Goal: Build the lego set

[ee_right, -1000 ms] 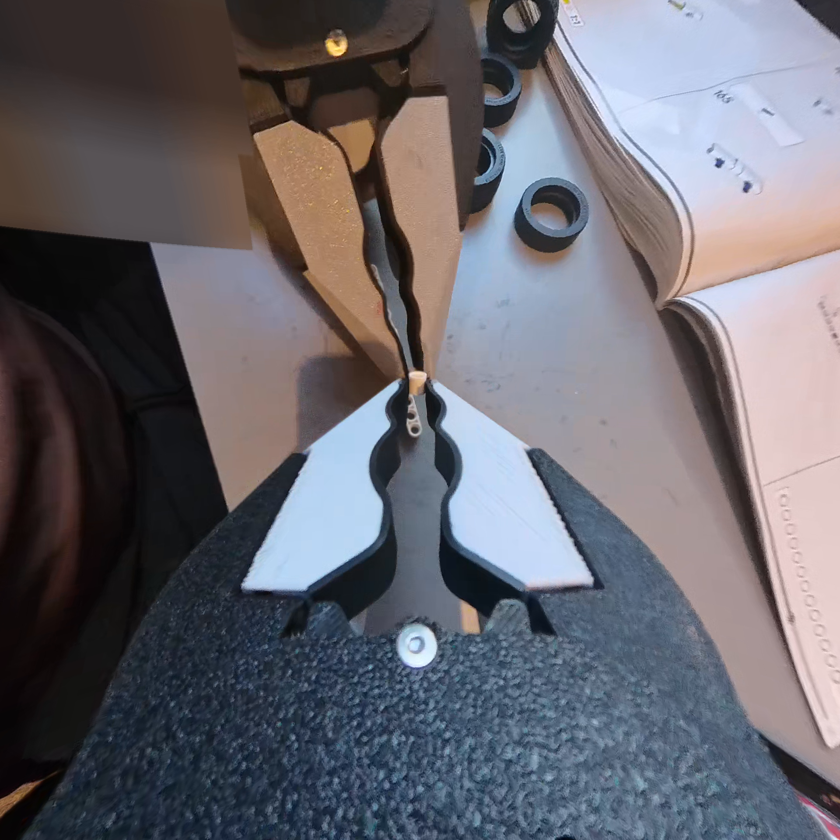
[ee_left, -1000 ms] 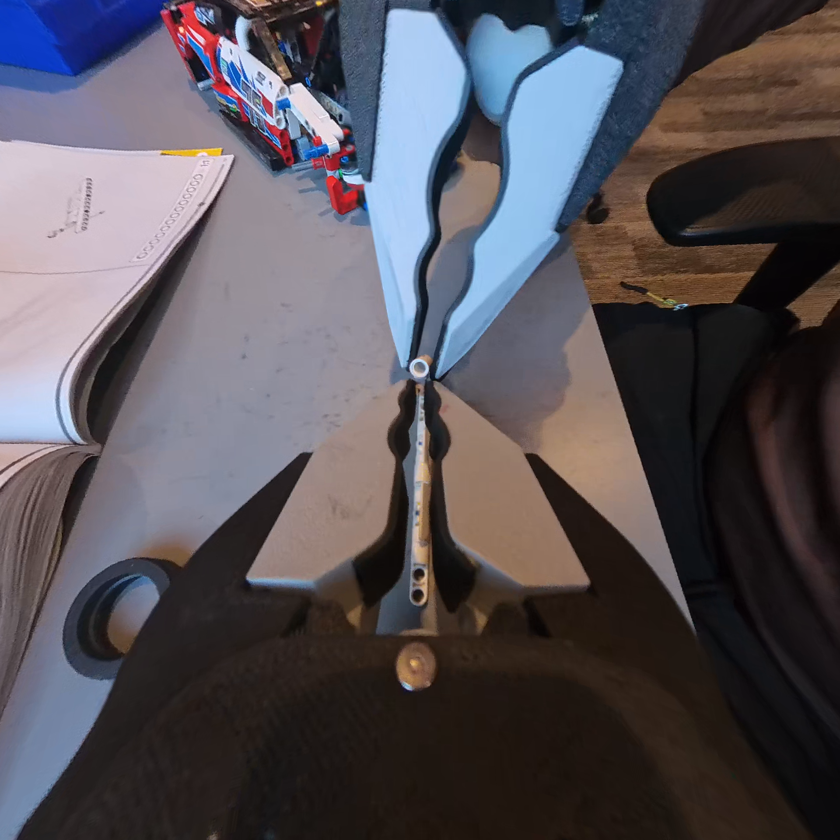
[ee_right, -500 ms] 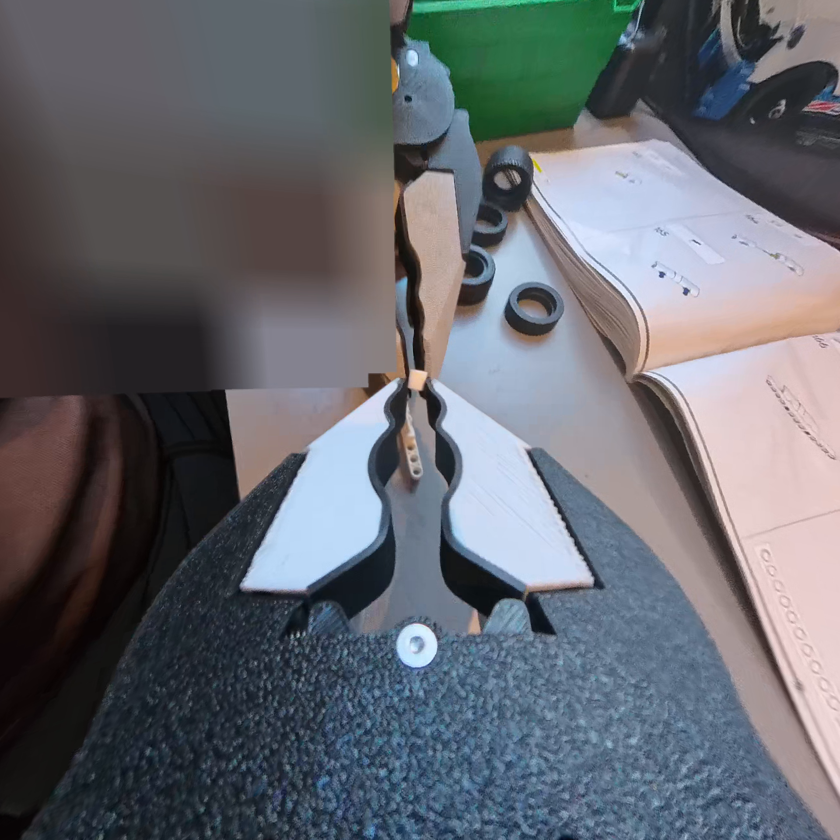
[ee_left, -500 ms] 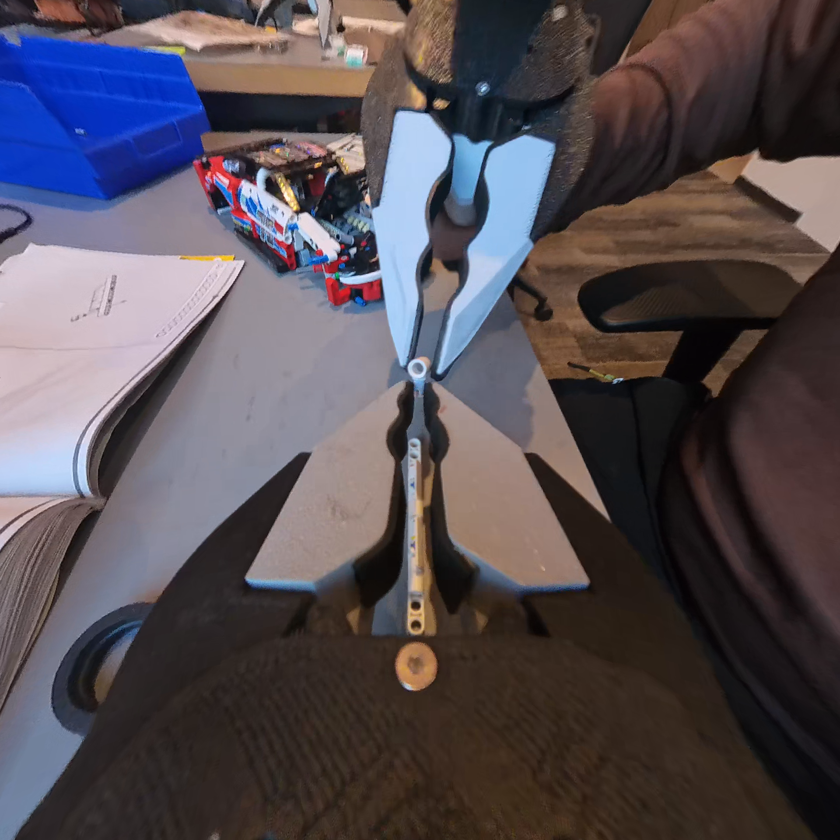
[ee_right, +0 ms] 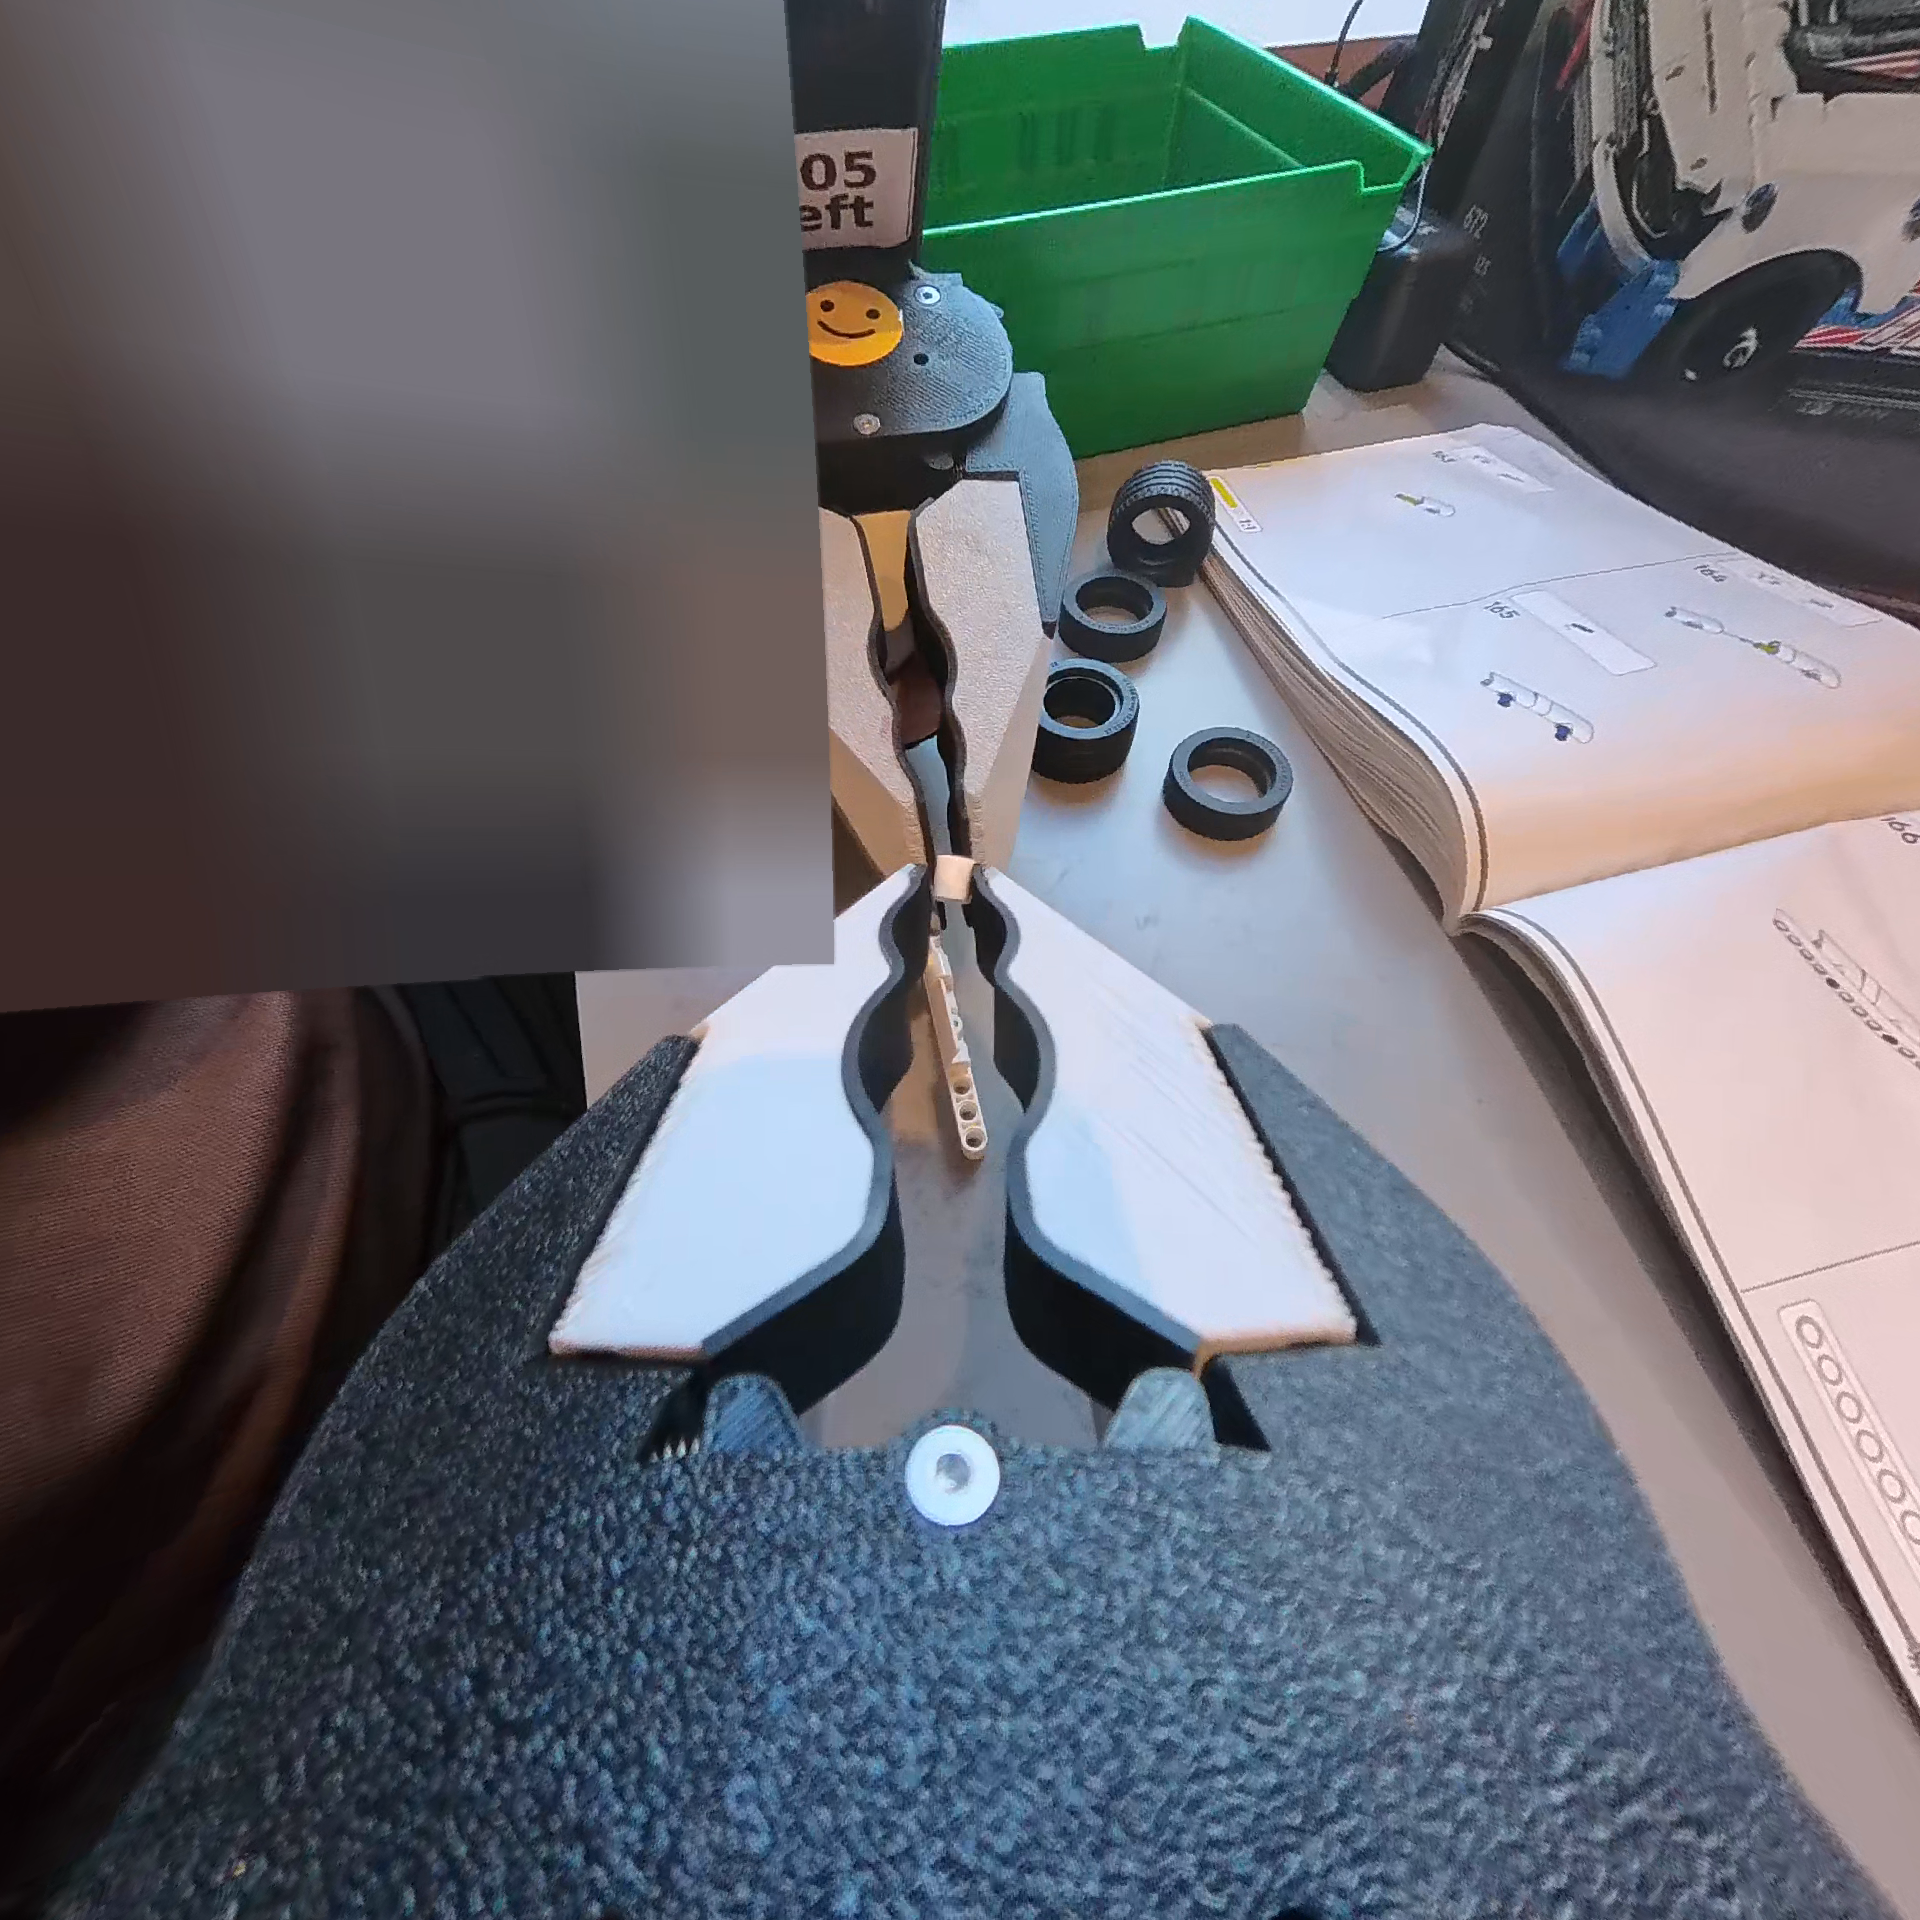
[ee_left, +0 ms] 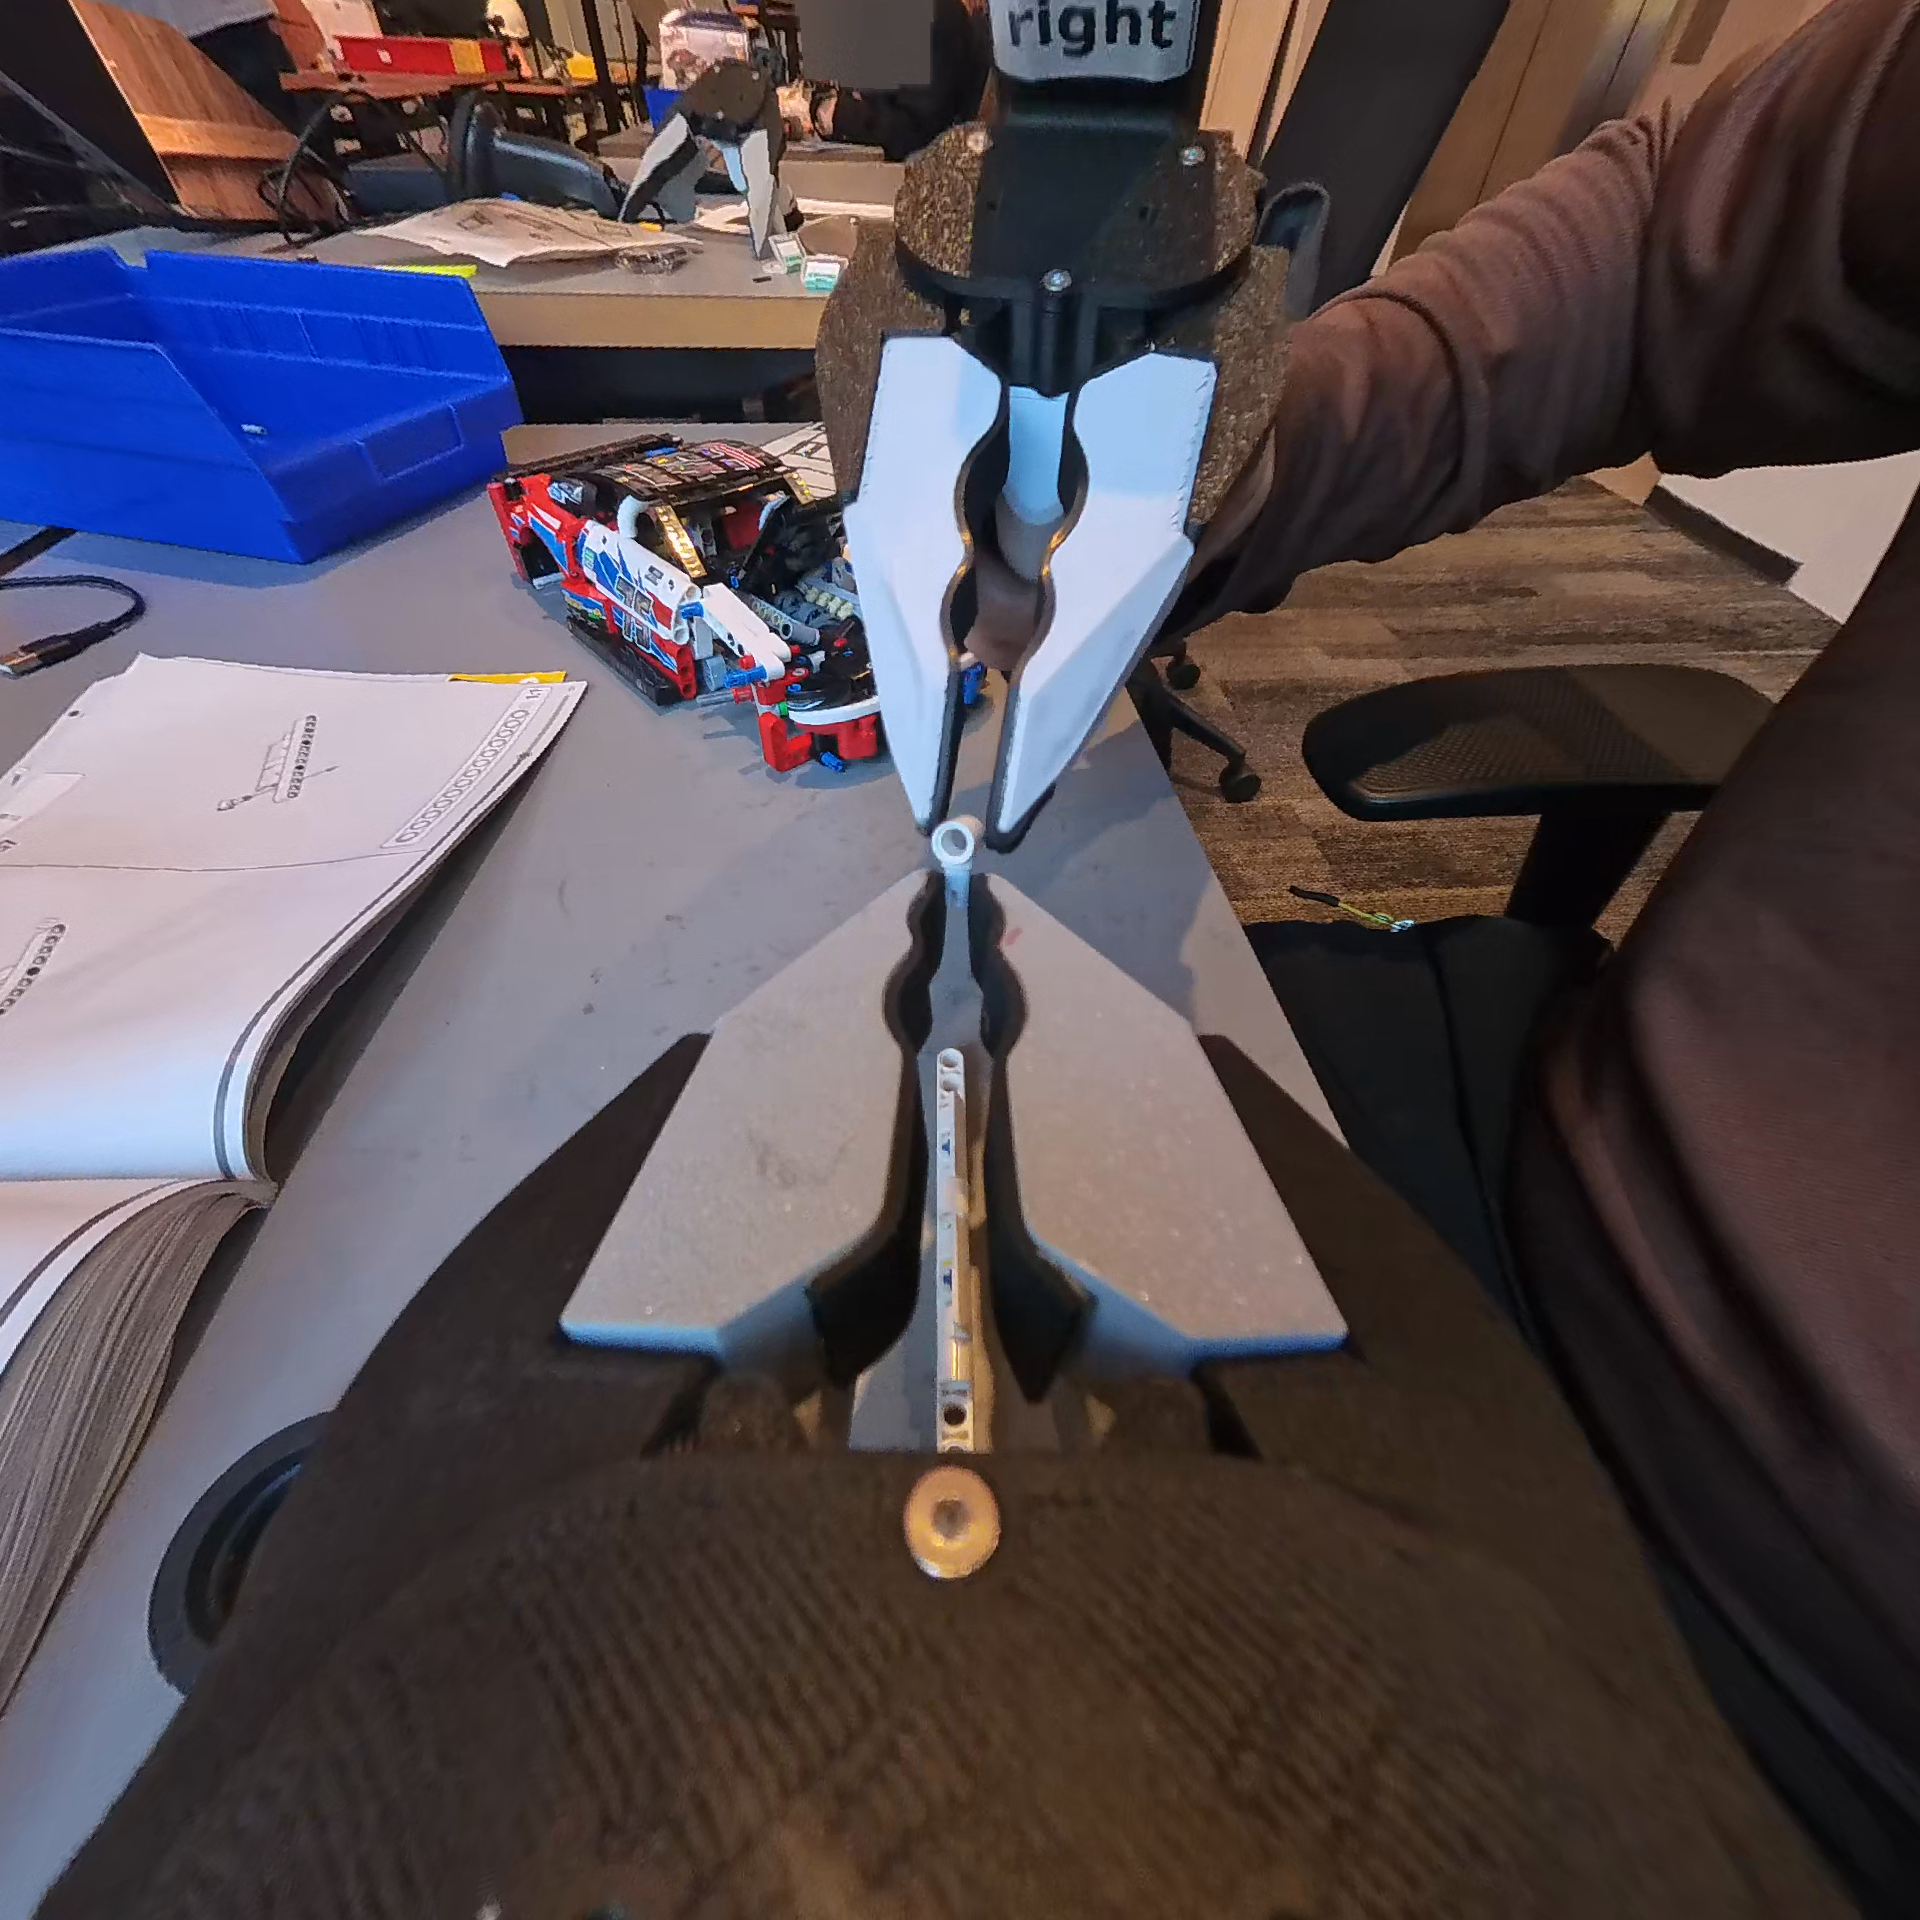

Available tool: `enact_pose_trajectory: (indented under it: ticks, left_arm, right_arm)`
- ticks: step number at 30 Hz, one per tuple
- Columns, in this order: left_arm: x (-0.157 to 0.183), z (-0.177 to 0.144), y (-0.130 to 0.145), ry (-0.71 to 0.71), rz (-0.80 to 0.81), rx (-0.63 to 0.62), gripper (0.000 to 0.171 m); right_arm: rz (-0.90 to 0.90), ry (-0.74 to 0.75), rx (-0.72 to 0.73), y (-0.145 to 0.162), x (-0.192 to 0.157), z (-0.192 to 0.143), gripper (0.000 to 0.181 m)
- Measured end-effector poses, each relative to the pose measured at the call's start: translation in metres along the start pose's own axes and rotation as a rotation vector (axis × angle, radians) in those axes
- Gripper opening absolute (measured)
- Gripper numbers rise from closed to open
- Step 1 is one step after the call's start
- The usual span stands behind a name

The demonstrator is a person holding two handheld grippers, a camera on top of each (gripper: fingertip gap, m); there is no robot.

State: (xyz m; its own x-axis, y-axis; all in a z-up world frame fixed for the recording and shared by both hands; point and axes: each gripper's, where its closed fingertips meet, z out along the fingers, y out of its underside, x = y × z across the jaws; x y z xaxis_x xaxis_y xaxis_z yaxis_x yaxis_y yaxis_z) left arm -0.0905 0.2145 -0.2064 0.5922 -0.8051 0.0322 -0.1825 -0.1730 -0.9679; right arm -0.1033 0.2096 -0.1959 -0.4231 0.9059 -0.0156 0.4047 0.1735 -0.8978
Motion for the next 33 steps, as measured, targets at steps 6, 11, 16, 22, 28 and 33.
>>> enact_pose_trajectory:
  ticks: [6, 11, 16, 22, 28, 33]
  left_arm:
    - [0.0, 0.0, 0.001, -0.003, 0.001, -0.003, 0.002]
    - [-0.001, 0.001, 0.002, -0.011, -0.008, -0.008, 0.002]
    - [-0.001, 0.004, 0.005, -0.01, -0.017, -0.021, 0.002]
    - [-0.003, 0.004, 0.005, -0.01, -0.03, -0.016, 0.002]
    - [-0.011, -0.002, 0.035, -0.017, -0.051, -0.216, 0.025]
    - [-0.008, -0.002, 0.069, 0.034, -0.089, -0.402, 0.03]
  right_arm:
    - [-0.002, 0.001, -0.013, 0.0, 0.0, 0.001, 0.007]
    - [-0.006, 0.002, -0.026, 0.0, 0.001, 0.003, 0.007]
    - [-0.029, -0.004, -0.075, 0.004, 0.001, 0.005, 0.008]
    - [-0.039, -0.004, -0.101, 0.004, 0.003, 0.005, 0.007]
    - [-0.013, 0.007, -0.223, 0.035, 0.009, 0.008, 0.007]
    - [-0.005, -0.026, -0.305, 0.068, 0.003, 0.019, 0.007]
